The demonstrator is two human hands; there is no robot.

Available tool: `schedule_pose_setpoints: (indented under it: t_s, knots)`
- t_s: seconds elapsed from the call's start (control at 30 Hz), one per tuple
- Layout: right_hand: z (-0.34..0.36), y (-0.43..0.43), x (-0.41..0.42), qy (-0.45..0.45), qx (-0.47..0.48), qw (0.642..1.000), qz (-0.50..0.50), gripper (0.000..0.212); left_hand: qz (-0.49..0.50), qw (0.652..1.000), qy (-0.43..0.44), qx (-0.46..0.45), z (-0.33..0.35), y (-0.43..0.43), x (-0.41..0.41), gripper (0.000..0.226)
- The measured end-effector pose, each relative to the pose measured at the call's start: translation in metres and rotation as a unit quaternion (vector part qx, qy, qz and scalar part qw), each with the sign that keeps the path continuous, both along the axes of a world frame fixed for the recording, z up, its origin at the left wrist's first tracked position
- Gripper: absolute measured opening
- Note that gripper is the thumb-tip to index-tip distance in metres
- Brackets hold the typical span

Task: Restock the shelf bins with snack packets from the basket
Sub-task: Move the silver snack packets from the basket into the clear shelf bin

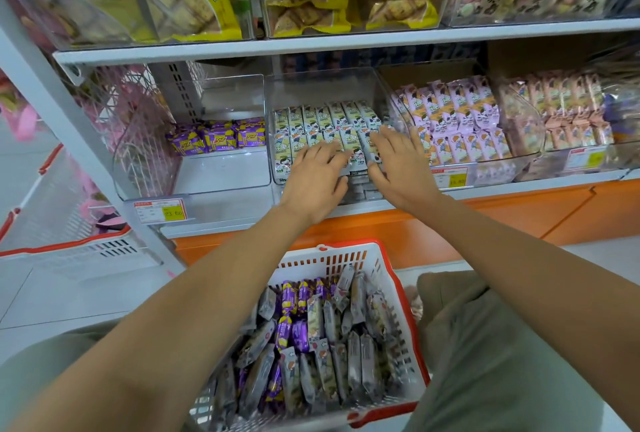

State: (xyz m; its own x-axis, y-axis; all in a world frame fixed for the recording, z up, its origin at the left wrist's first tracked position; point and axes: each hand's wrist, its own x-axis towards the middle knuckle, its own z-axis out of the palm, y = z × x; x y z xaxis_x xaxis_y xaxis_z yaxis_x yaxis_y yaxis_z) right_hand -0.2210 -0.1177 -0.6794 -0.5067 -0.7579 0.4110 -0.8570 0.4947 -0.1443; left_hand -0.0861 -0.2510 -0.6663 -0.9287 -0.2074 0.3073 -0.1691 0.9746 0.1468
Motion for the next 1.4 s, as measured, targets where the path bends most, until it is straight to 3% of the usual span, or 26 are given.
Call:
schedule_pose_setpoints:
  t_s: [0.13,0.27,0.33,0.43,0.57,0.7,0.83,0.93,1.03,1.2,1.27,1.4]
  knots:
    - [0.003,0.003,0.031,0.0,-0.11,0.99,0.083,0.032,-0.003,0.992,0.126,-0.007,-0.011,0.006,0.031,0.025]
    - [-0.022,-0.001,0.069,-0.027,-0.109,0.982,0.154,0.024,0.033,0.993,0.109,0.023,-0.042,0.007,0.073,0.021]
    - [-0.044,-0.001,0.085,-0.067,-0.06,0.986,0.142,0.02,0.075,0.993,0.056,0.068,-0.067,0.007,0.096,0.019]
    - [-0.084,-0.001,0.096,-0.161,0.091,0.979,0.089,0.023,0.135,0.979,-0.092,0.12,-0.105,0.003,0.127,0.023]
    - [-0.134,0.003,0.102,-0.322,0.241,0.916,0.016,0.046,0.199,0.931,-0.255,0.166,-0.153,-0.002,0.157,0.031]
    - [-0.167,-0.001,0.105,-0.414,0.258,0.872,-0.027,0.055,0.236,0.886,-0.35,0.195,-0.182,0.003,0.161,0.058]
    - [-0.203,-0.013,0.102,-0.427,0.282,0.857,-0.066,0.059,0.289,0.869,-0.329,0.228,-0.209,-0.007,0.159,0.059]
    - [-0.223,-0.02,0.101,-0.406,0.282,0.864,-0.094,0.057,0.323,0.854,-0.287,0.29,-0.226,-0.019,0.155,0.056]
    - [-0.231,-0.022,0.101,-0.368,0.263,0.884,-0.114,0.05,0.345,0.833,-0.279,0.33,-0.238,-0.032,0.147,0.051]
    - [-0.235,-0.015,0.098,-0.359,0.239,0.894,-0.124,0.029,0.371,0.817,-0.287,0.336,-0.254,-0.049,0.14,0.066]
    - [-0.234,-0.013,0.096,-0.366,0.209,0.898,-0.129,0.018,0.383,0.808,-0.266,0.359,-0.256,-0.051,0.14,0.062]
    - [-0.233,-0.012,0.093,-0.417,0.17,0.882,-0.14,0.019,0.392,0.794,-0.27,0.378,-0.253,-0.056,0.14,0.045]
